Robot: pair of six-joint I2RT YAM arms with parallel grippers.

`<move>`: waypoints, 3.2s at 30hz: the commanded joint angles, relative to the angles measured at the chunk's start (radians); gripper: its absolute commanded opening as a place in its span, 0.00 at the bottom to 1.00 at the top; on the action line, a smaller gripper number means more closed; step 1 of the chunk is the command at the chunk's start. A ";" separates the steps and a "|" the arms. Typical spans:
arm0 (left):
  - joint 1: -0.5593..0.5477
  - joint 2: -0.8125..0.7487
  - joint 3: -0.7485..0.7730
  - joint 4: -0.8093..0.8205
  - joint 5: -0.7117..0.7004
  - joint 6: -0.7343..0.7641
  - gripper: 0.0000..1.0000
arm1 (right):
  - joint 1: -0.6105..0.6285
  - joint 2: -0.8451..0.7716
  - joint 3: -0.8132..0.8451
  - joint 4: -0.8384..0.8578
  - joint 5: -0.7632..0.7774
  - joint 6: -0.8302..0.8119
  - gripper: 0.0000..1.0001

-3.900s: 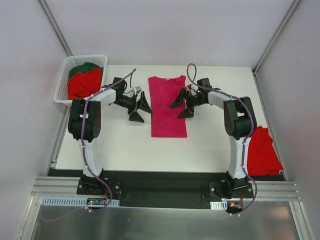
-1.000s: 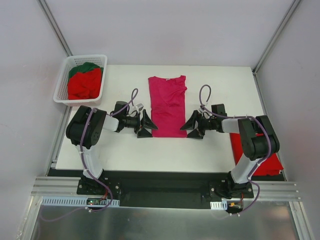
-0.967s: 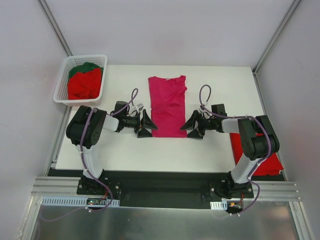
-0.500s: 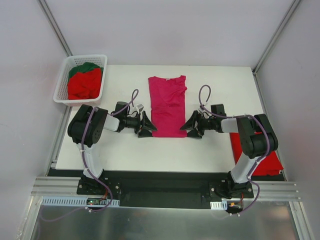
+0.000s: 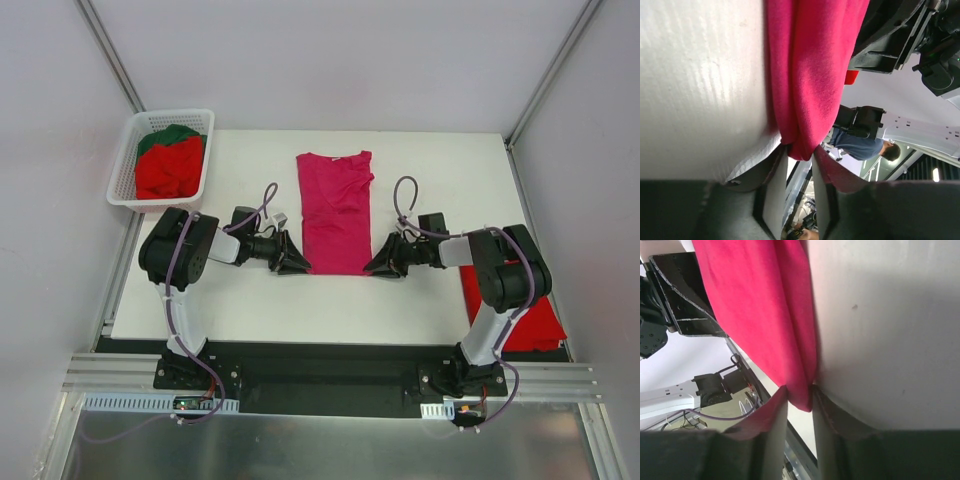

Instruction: Fold and stack the t-shirts

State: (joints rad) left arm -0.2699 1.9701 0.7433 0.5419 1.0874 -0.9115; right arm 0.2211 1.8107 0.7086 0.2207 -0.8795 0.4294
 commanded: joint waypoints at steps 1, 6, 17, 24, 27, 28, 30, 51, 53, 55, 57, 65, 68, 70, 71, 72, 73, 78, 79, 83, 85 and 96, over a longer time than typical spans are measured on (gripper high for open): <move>-0.012 0.004 -0.004 0.018 0.003 0.003 0.19 | 0.012 0.012 -0.014 -0.014 0.022 -0.026 0.18; -0.012 0.003 -0.007 0.021 0.003 0.005 0.00 | 0.014 0.010 -0.015 -0.015 0.019 -0.026 0.02; -0.011 -0.072 -0.038 -0.054 0.003 0.060 0.00 | 0.015 -0.074 -0.031 -0.106 0.024 -0.069 0.01; -0.012 -0.175 -0.099 -0.135 -0.015 0.100 0.00 | 0.027 -0.162 -0.081 -0.138 0.028 -0.086 0.02; -0.011 -0.232 -0.125 -0.180 -0.024 0.120 0.00 | 0.044 -0.203 -0.096 -0.141 0.034 -0.080 0.01; -0.012 -0.259 -0.130 -0.194 -0.030 0.128 0.00 | 0.049 -0.209 -0.103 -0.145 0.036 -0.075 0.01; -0.012 -0.290 -0.148 -0.230 -0.037 0.146 0.00 | 0.066 -0.235 -0.109 -0.150 0.039 -0.072 0.01; -0.066 -0.589 -0.398 -0.286 -0.084 0.143 0.00 | 0.239 -0.588 -0.327 -0.165 0.163 0.065 0.01; -0.078 -0.611 -0.424 -0.284 -0.095 0.129 0.00 | 0.267 -0.619 -0.351 -0.167 0.174 0.089 0.01; -0.098 -0.652 -0.441 -0.284 -0.104 0.119 0.00 | 0.296 -0.662 -0.369 -0.176 0.194 0.101 0.01; -0.109 -0.701 -0.464 -0.286 -0.115 0.096 0.00 | 0.314 -0.686 -0.382 -0.193 0.214 0.117 0.01; -0.150 -0.850 -0.512 -0.325 -0.150 0.031 0.00 | 0.363 -0.847 -0.417 -0.294 0.254 0.127 0.01; -0.153 -0.886 -0.490 -0.353 -0.159 0.023 0.00 | 0.363 -0.882 -0.402 -0.346 0.261 0.114 0.01; -0.155 -0.902 -0.466 -0.378 -0.161 0.025 0.00 | 0.363 -0.890 -0.364 -0.400 0.269 0.086 0.01; -0.155 -0.909 -0.428 -0.394 -0.161 0.031 0.00 | 0.363 -0.892 -0.345 -0.420 0.272 0.077 0.01; -0.155 -0.913 -0.406 -0.431 -0.162 0.037 0.00 | 0.363 -0.893 -0.310 -0.460 0.274 0.066 0.01; -0.154 -0.916 -0.382 -0.454 -0.168 0.054 0.00 | 0.363 -0.893 -0.287 -0.480 0.277 0.040 0.01; -0.155 -0.884 -0.219 -0.560 -0.170 0.100 0.00 | 0.362 -0.851 -0.157 -0.584 0.286 -0.021 0.01; -0.155 -0.878 -0.199 -0.575 -0.169 0.111 0.00 | 0.363 -0.844 -0.114 -0.598 0.287 -0.029 0.01; -0.155 -0.852 -0.090 -0.634 -0.175 0.148 0.00 | 0.360 -0.818 -0.003 -0.659 0.304 -0.075 0.01; -0.155 -0.850 -0.067 -0.655 -0.179 0.157 0.00 | 0.347 -0.811 0.029 -0.681 0.304 -0.083 0.01; -0.091 -0.855 0.076 -0.766 -0.176 0.221 0.00 | 0.215 -0.787 0.186 -0.785 0.261 -0.155 0.01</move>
State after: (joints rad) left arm -0.4046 1.1225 0.7464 -0.1703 0.9039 -0.7406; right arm 0.4805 1.0279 0.8249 -0.5007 -0.5896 0.3225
